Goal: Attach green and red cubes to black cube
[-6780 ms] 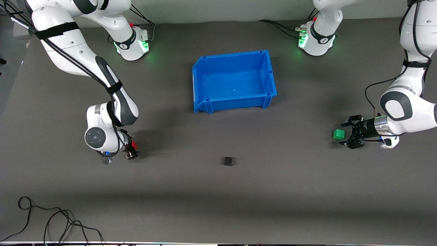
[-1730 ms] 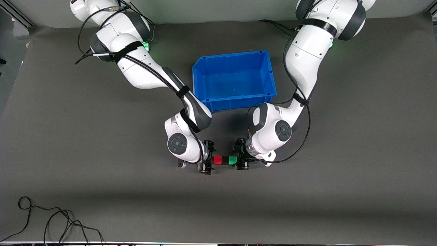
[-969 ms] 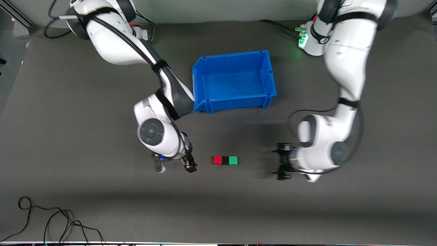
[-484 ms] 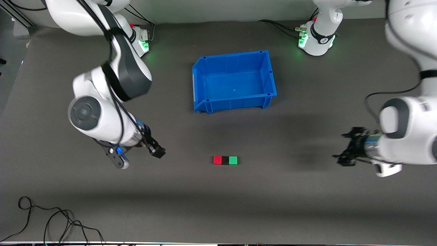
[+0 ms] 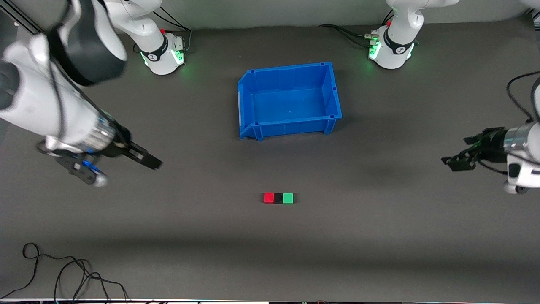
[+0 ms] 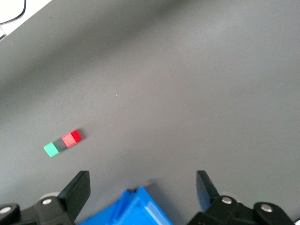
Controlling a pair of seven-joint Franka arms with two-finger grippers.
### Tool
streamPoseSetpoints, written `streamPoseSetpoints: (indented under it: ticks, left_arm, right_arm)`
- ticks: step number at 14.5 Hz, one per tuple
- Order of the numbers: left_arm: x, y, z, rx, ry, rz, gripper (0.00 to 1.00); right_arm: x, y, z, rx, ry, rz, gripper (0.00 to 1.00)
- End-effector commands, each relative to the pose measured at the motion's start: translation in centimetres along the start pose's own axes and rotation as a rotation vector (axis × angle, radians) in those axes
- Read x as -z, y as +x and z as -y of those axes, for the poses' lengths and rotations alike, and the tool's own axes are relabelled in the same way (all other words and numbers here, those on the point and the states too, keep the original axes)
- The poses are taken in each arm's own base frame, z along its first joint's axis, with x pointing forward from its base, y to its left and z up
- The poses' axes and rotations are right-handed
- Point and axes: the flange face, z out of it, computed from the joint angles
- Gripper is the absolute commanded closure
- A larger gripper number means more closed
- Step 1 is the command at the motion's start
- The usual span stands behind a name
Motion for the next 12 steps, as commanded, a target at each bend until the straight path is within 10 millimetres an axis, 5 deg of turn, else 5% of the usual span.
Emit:
streamPoseSetpoints:
  ticks: [1, 6, 12]
  left_arm:
    - [3.1, -3.9, 0.0, -0.287, 0.058, -0.075, 0.0]
    - [5.8, -7.5, -0.8, -0.581, 0.098, -0.147, 0.0]
    - [6.2, -9.1, -0.4, -0.602, 0.129, -0.244, 0.0]
  right_arm:
    - [2.9, -3.1, -5.0, 0.104, -0.004, -0.02, 0.0]
    - [6.1, -1.6, -10.3, 0.266, -0.095, -0.073, 0.0]
    - [7.1, -2.0, -11.4, 0.356, -0.119, -0.057, 0.0]
